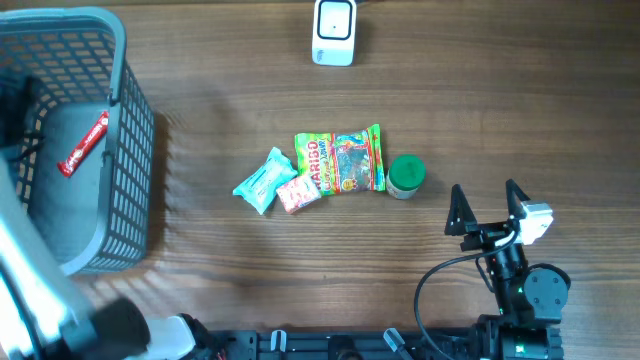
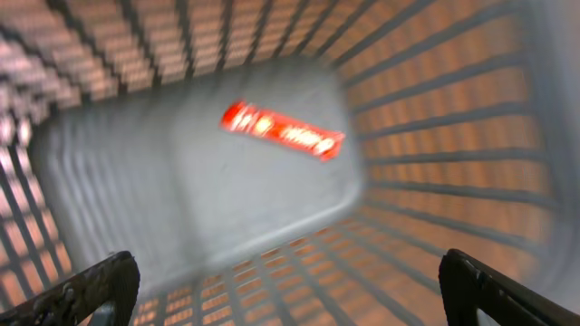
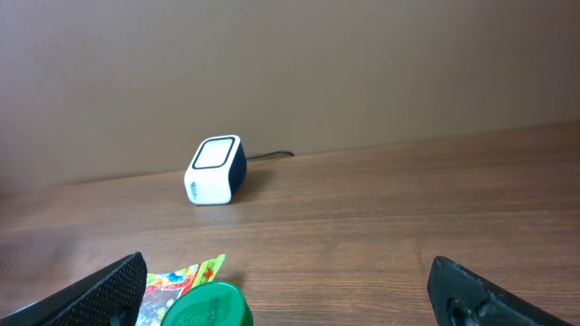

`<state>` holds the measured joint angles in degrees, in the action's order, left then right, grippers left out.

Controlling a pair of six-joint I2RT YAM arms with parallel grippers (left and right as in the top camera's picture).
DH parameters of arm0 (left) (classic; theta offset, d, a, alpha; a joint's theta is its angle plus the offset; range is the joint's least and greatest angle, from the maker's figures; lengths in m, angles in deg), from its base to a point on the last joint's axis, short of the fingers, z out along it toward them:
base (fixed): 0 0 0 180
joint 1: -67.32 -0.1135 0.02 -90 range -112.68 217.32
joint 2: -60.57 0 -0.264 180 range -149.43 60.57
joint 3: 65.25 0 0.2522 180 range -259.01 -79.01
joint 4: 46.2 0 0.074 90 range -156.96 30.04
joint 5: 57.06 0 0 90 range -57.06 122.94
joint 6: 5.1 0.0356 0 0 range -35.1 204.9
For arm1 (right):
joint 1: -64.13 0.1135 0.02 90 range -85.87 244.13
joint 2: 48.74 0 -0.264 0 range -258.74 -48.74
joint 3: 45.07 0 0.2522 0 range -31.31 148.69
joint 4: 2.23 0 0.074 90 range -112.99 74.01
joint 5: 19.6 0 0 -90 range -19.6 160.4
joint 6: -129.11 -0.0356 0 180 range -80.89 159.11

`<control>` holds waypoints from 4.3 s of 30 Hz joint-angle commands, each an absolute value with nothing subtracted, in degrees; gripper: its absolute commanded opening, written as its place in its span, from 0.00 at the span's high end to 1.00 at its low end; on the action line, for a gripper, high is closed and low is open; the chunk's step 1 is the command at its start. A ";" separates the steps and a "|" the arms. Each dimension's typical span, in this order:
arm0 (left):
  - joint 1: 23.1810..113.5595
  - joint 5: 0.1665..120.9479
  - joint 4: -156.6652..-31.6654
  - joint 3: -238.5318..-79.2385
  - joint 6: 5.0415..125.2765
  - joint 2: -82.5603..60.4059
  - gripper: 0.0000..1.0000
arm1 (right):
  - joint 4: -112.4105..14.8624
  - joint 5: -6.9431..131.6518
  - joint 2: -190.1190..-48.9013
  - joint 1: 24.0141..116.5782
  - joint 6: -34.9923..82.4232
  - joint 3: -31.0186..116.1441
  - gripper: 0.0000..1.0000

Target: Scan the item barcode

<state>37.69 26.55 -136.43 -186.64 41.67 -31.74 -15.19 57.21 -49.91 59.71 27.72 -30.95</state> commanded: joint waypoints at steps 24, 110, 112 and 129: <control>38.07 26.90 -121.17 -181.90 8.15 -70.39 0.96 | -15.04 57.56 -49.54 59.79 28.48 -31.02 0.00; 79.05 78.11 -112.67 -136.85 67.97 -31.37 0.96 | -15.02 57.56 -49.54 59.79 28.46 -31.02 0.00; 79.05 78.11 -112.69 -136.85 67.95 -31.37 0.96 | -15.02 57.56 -49.54 59.79 28.48 -31.02 0.00; 79.11 73.30 -108.16 -136.85 37.98 -31.37 0.96 | -15.02 57.56 -49.54 59.79 28.48 -31.02 0.00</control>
<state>79.38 75.20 -110.57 -137.33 39.55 -31.17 -15.17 57.21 -49.91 59.71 27.72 -30.95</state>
